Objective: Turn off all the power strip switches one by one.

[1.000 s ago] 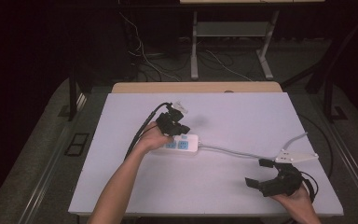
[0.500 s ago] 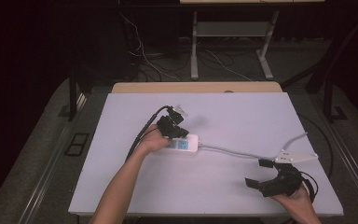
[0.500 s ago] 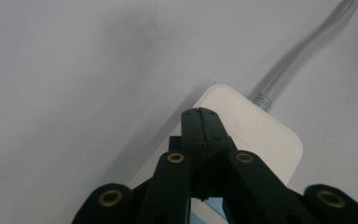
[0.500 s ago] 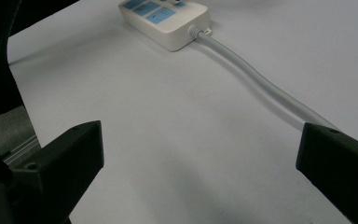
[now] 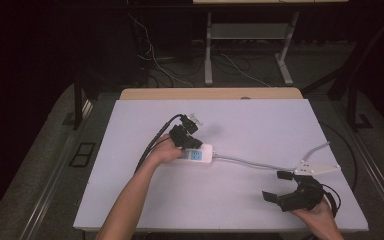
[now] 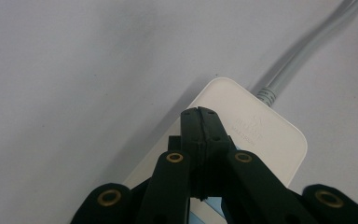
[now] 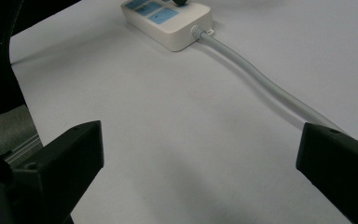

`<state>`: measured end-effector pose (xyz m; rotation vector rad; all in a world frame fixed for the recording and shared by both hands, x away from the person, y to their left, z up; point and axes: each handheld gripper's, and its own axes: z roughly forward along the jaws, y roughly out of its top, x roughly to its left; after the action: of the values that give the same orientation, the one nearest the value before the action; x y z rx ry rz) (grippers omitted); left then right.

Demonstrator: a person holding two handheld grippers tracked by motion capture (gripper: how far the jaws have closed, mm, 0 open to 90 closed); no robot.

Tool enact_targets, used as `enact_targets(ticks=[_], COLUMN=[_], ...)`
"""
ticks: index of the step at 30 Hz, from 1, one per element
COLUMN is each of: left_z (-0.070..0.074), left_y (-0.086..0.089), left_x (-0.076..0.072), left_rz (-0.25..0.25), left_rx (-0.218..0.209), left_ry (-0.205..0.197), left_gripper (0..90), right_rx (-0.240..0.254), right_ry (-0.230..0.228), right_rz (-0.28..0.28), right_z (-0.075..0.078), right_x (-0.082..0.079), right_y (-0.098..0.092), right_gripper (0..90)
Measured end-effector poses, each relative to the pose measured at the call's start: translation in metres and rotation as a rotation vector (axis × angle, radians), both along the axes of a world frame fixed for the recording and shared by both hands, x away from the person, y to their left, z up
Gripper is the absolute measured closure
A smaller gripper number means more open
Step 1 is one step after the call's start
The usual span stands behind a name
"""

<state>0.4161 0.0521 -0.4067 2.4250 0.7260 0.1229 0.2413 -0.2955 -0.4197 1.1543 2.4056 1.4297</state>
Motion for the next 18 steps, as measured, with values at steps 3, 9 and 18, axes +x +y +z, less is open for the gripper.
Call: enact_targets(ticks=[3,9,18], left_z=[-0.0002,-0.0042,-0.0067], left_y=[-0.0003,0.0043,0.0066], left_x=[0.0002,0.0011,-0.0003], left_rz=[0.010,0.037,0.056], left_rx=[-0.002,-0.051,-0.086], left_ry=[0.006,0.027,0.026], left_gripper=[89.6,89.7,89.5], right_rx=[-0.003,-0.001,-0.002], right_ry=[0.001,-0.001,0.001], right_rz=[0.002,0.002,0.000], right_z=[0.0000,0.0007,0.0006], right_x=[0.0003,-0.0005,0.0000], right_y=[0.0002,0.0006,0.0009], right_gripper=[0.5,0.5,0.5])
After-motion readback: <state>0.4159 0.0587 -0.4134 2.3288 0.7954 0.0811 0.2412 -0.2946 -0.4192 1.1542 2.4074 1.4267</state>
